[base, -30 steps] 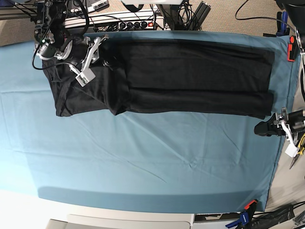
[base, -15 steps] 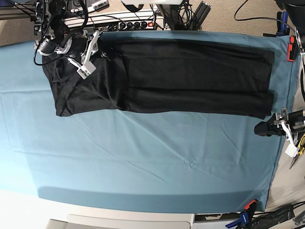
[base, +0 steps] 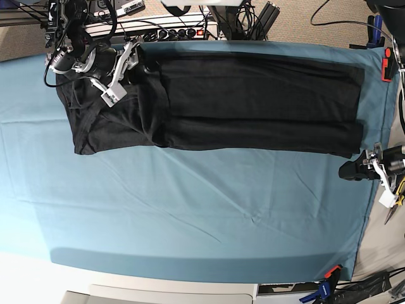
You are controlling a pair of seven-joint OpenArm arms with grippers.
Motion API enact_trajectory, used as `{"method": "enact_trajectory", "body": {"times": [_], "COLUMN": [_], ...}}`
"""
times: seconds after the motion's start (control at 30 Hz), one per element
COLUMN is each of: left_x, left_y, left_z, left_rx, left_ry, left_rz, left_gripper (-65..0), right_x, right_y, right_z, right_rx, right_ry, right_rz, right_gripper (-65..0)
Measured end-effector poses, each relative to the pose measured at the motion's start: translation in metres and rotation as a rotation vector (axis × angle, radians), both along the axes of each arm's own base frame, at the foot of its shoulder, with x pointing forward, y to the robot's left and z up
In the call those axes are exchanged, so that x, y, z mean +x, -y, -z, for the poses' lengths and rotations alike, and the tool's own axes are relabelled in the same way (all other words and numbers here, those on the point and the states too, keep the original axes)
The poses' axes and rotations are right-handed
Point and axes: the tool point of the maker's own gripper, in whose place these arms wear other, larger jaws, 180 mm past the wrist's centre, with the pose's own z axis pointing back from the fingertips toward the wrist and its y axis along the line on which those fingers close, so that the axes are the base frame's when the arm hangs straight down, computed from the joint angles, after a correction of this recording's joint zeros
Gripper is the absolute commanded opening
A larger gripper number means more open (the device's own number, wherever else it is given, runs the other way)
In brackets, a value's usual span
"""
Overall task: Fold the T-shirt properly
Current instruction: 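Reach the left gripper to the other end of the folded shirt and grasp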
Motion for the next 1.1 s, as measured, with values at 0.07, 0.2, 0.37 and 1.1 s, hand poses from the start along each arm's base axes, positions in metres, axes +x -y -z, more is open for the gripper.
{"method": "enact_trajectory", "body": {"times": [0.07,0.2,0.37,1.1], "left_x": [0.002,0.002,-0.002,-0.119], "left_y": [-0.001,-0.006,-0.017,-0.087], "left_z": [-0.002,-0.003,0.010,0.059], "left_rx": [-0.003,0.011,0.087,0.029], "left_ry": [0.013,0.015,-0.040,-0.310], "left_rz": [-0.011,-0.018,-0.037,-0.257], "left_gripper": [-37.5,-37.5,-35.0,-32.6], "right_x": [0.004,0.026,0.047,0.042], "right_y": [0.000,0.000,0.010,-0.019], "right_z": [-0.006,-0.047,-0.104,-0.092], "right_rx": [-0.003,0.018,0.026,0.020], "right_ry": [0.025,0.191,0.412,0.386], "right_rz": [0.008,0.062,0.185,0.173], "right_gripper": [-30.2,-30.2,-30.2,-30.2]}}
